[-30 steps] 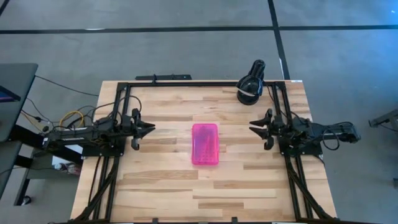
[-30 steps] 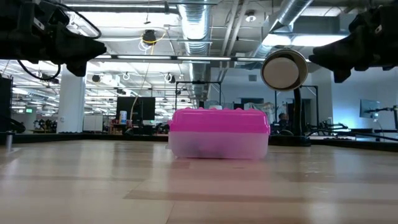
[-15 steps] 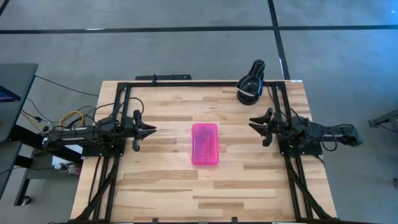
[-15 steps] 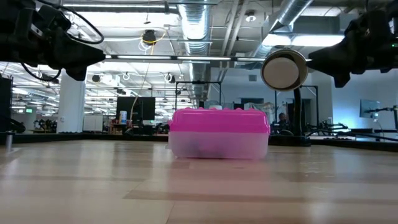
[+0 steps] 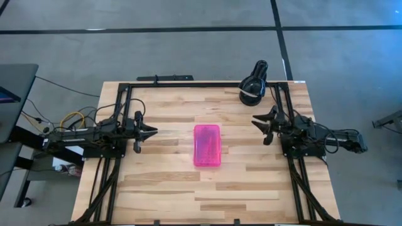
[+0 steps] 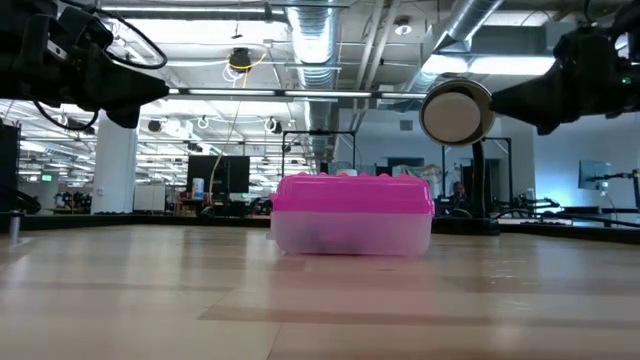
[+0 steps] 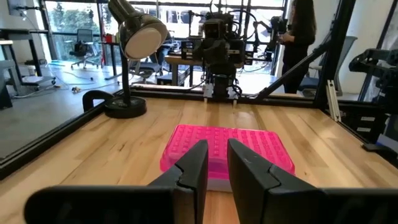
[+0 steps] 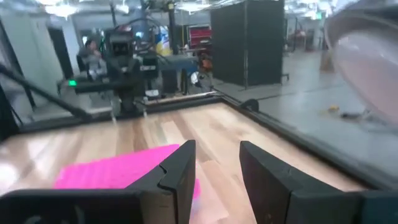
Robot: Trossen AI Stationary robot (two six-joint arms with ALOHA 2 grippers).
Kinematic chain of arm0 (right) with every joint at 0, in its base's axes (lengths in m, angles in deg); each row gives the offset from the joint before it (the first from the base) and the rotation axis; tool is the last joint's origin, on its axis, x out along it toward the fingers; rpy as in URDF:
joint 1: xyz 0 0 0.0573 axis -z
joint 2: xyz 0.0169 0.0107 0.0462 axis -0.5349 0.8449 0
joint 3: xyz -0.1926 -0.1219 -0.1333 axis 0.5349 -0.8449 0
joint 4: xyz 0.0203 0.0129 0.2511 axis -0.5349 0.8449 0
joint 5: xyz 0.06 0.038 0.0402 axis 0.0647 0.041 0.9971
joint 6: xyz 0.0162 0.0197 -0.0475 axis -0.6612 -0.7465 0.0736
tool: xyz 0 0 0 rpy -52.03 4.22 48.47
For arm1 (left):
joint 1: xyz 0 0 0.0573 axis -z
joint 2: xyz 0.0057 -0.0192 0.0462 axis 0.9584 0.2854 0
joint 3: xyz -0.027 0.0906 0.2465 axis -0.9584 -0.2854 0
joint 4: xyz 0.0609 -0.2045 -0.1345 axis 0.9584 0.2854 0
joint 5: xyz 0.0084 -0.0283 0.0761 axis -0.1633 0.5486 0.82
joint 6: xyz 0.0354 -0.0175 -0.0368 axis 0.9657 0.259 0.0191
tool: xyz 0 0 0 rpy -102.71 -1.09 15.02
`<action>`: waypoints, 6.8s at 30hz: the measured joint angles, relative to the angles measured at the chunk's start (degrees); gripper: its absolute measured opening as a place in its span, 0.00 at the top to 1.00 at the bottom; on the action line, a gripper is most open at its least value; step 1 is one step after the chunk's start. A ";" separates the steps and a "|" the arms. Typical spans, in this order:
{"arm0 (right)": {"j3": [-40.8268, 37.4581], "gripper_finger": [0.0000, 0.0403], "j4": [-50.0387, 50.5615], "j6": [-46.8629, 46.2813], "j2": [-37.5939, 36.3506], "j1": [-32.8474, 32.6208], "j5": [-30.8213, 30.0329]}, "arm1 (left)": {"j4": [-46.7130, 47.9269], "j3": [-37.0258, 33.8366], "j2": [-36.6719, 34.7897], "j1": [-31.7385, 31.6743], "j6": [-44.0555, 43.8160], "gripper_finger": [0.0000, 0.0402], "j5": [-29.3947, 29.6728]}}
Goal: Pick & place school supplies into a supply box
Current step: Return to Home Position
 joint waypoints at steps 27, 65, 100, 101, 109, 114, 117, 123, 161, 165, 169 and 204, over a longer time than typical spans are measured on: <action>0.00 0.70 1.63 4.93 0.11 -2.35 10.04 | -0.03 0.00 0.00 0.00 0.16 0.86 0.02; 0.00 0.70 1.64 -1.23 0.79 -2.89 9.91 | -0.04 0.00 0.00 -0.02 0.25 0.86 0.42; 0.00 0.70 1.64 -1.23 0.79 -2.89 9.92 | -0.02 -0.02 0.00 0.00 0.27 0.86 0.44; 0.00 0.70 1.64 -1.23 0.78 -2.89 9.92 | -0.02 -0.02 0.00 -0.02 0.25 0.86 0.44; 0.00 0.70 1.64 -1.23 0.79 -2.89 9.92 | -0.02 -0.02 0.02 -0.02 0.21 0.86 0.44; 0.00 0.70 1.64 -1.23 0.78 -2.89 9.92 | -0.02 -0.02 0.02 -0.02 0.26 0.86 0.44; 0.00 0.70 1.64 -1.23 0.78 -2.89 9.92 | -0.02 -0.02 0.01 0.00 0.03 0.86 0.44; 0.00 0.70 1.64 -1.23 0.78 -2.90 9.92 | -0.02 -0.02 0.00 -0.01 0.24 0.86 0.44; 0.00 0.70 1.64 -1.23 0.76 -2.89 9.92 | -0.02 -0.02 0.00 0.00 -0.12 0.86 0.44; 0.00 0.70 1.64 -1.23 0.78 -2.90 9.92 | -0.02 -0.02 0.01 -0.01 0.26 0.86 0.43; 0.00 0.70 1.64 -1.23 0.77 -2.89 9.92 | 0.00 0.00 0.00 -0.02 -0.12 0.86 0.44; 0.00 0.70 1.64 -1.23 0.76 -2.91 9.92 | 0.00 -0.02 0.02 -0.01 0.00 0.86 0.42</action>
